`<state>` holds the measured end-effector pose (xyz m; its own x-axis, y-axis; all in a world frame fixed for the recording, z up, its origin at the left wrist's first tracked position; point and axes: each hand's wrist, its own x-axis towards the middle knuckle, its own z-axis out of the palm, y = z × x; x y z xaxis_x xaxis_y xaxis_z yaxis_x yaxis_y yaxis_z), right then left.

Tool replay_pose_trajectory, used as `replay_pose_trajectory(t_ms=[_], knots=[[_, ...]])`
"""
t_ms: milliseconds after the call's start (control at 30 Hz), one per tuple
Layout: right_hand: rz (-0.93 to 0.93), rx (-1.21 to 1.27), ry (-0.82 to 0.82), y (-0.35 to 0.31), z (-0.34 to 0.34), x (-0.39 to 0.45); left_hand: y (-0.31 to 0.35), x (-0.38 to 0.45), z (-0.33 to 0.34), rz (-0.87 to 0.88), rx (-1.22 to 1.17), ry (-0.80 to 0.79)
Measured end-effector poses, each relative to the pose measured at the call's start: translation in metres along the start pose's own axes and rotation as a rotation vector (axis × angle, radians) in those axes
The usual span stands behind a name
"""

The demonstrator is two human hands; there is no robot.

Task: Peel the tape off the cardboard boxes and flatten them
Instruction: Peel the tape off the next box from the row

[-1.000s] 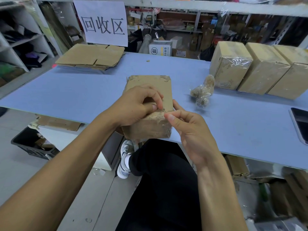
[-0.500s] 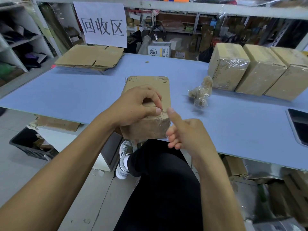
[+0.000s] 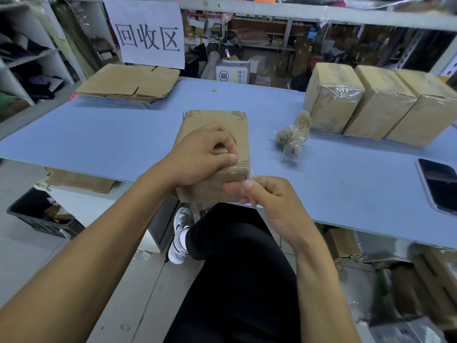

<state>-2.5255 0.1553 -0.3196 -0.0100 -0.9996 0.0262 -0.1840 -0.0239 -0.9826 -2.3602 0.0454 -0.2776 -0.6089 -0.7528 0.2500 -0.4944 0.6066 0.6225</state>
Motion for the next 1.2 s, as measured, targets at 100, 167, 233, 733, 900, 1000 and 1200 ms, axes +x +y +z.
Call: replay_pose_trajectory(t_ms=[100, 167, 233, 733, 900, 1000, 1200], knots=[[0.006, 0.022, -0.042, 0.007, -0.011, -0.002, 0.002, -0.002, 0.000, 0.000, -0.003, 0.002], [0.027, 0.085, -0.026, 0.014, -0.016, -0.002, 0.003, -0.002, 0.001, -0.002, -0.002, 0.001], [0.023, 0.174, 0.010, 0.019, -0.018, -0.003, 0.003, -0.002, 0.001, -0.005, 0.002, -0.001], [-0.034, 0.155, 0.241, 0.018, -0.008, 0.006, 0.002, -0.003, 0.003, -0.002, -0.001, -0.036], [-0.034, 0.358, 0.194, 0.025, -0.010, 0.004, 0.001, -0.004, 0.008, 0.063, 0.168, -0.061], [-0.017, 0.456, 0.161, 0.026, -0.014, 0.004, 0.001, -0.003, 0.011, 0.050, 0.174, -0.043], [-0.014, 0.501, 0.160, 0.029, -0.016, 0.006, -0.002, 0.003, 0.011, 0.049, 0.161, -0.007]])
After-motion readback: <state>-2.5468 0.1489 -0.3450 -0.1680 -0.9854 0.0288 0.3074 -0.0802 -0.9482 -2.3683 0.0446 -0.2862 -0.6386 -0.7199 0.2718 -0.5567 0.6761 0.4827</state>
